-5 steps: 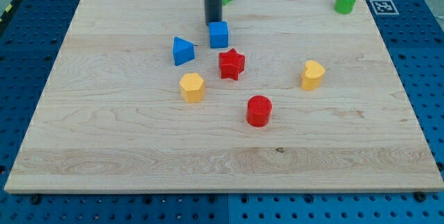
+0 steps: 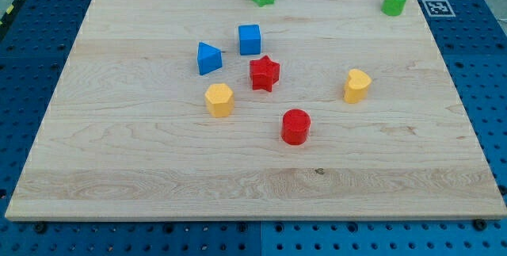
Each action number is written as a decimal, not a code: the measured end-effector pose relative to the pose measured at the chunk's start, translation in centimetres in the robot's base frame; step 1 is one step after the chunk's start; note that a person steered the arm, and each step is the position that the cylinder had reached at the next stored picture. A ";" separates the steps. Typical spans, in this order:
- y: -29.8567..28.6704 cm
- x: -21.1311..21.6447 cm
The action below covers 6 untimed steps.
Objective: Move the green star slightly down
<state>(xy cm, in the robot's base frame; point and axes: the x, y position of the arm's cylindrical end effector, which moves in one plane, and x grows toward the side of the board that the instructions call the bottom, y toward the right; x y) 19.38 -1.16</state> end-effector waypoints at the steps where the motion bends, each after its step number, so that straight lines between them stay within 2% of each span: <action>1: 1.5 -0.2; 5: 5.1 0.1; 6: 4.8 2.0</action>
